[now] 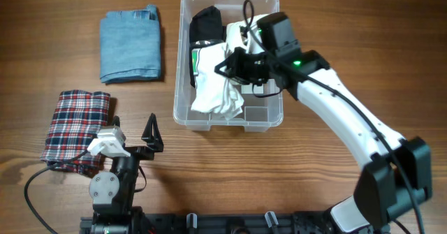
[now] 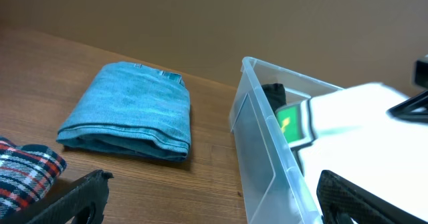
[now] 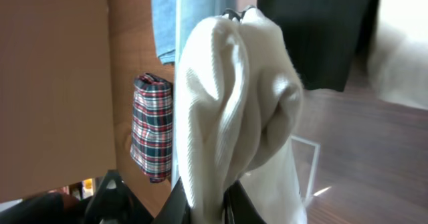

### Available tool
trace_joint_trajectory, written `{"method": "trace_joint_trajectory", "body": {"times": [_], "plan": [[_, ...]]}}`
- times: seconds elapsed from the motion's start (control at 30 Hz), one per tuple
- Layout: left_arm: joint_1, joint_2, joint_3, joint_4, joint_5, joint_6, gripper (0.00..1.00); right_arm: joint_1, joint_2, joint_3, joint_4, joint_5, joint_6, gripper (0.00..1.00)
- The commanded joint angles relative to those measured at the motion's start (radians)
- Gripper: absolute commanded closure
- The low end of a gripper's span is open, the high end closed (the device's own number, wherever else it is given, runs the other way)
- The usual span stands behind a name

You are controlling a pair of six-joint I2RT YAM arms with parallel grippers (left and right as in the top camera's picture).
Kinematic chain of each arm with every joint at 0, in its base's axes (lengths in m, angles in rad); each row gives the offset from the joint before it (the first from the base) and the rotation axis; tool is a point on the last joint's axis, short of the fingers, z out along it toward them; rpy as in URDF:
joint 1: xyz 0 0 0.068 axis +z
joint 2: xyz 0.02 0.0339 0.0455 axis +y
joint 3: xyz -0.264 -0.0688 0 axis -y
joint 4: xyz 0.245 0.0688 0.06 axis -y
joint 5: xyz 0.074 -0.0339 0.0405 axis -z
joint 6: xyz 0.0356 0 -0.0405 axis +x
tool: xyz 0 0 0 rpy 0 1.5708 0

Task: Pack container
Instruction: 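Lift the white garment and lower it into the bin's right side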

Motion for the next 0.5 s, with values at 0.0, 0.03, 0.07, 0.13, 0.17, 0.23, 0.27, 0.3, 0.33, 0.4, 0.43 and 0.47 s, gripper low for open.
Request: {"method": "trace_joint_trajectory", "body": {"times": [0.0, 0.03, 0.07, 0.13, 0.17, 0.23, 0.27, 0.3, 0.33, 0.4, 0.43, 0.47], "plan": [[0.007, -0.007, -0.006, -0.003, -0.013, 0.021, 0.0, 0.034, 0.043, 0.013, 0.042, -0.002, 0.074, 0.96], [0.007, -0.007, -0.006, -0.003, -0.013, 0.021, 0.0, 0.041, 0.052, 0.013, 0.051, -0.002, 0.092, 0.96], [0.007, -0.007, -0.006, -0.003, -0.013, 0.021, 0.0, 0.047, 0.06, 0.013, 0.06, -0.003, 0.102, 0.96], [0.007, -0.007, -0.006, -0.003, -0.013, 0.021, 0.0, 0.056, 0.07, 0.013, 0.072, 0.002, 0.116, 0.96], [0.007, -0.007, -0.006, -0.003, -0.013, 0.021, 0.0, 0.058, 0.072, 0.013, 0.076, 0.002, 0.123, 0.96], [0.007, -0.007, -0.006, -0.003, -0.013, 0.021, 0.0, 0.058, 0.075, 0.013, 0.078, 0.018, 0.121, 0.96], [0.007, -0.007, -0.006, -0.003, -0.013, 0.021, 0.0, 0.058, 0.075, 0.013, 0.07, 0.039, 0.12, 0.96], [0.007, -0.007, -0.006, -0.003, -0.013, 0.021, 0.0, 0.058, 0.075, 0.013, 0.061, 0.065, 0.117, 0.96], [0.007, -0.007, -0.006, -0.003, -0.013, 0.021, 0.0, 0.058, 0.075, 0.013, 0.055, 0.089, 0.104, 0.96], [0.007, -0.007, -0.006, -0.003, -0.013, 0.021, 0.0, 0.058, 0.075, 0.013, 0.042, 0.136, 0.07, 0.88], [0.007, -0.007, -0.006, -0.003, -0.013, 0.021, 0.0, 0.058, 0.075, 0.013, 0.035, 0.158, 0.05, 0.8], [0.007, -0.007, -0.006, -0.003, -0.013, 0.021, 0.0, 0.058, 0.075, 0.013, 0.029, 0.177, 0.031, 0.73]]}}
